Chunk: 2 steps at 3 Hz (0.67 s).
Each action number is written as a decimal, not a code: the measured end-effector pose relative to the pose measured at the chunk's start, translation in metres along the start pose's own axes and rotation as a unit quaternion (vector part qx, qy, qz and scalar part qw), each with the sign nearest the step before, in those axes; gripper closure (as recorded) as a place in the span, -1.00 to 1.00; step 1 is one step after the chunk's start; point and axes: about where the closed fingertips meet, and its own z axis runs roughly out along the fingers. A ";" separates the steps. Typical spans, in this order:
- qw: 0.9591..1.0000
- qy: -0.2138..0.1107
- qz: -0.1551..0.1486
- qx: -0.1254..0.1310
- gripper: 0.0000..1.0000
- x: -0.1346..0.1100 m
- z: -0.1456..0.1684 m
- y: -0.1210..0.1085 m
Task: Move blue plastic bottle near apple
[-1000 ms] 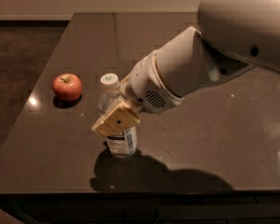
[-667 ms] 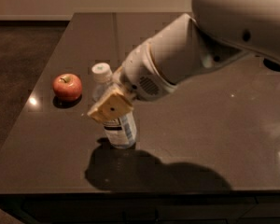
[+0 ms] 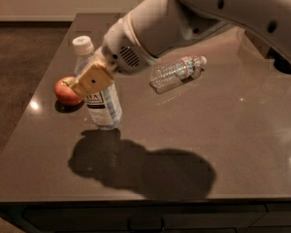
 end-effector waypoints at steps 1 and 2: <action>1.000 -0.022 0.001 -0.005 1.00 -0.023 0.015 -0.015; 0.999 -0.036 -0.002 -0.012 1.00 -0.036 0.032 -0.027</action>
Offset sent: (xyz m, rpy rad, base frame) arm 0.0612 0.0644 0.0029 0.1134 0.0108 0.0352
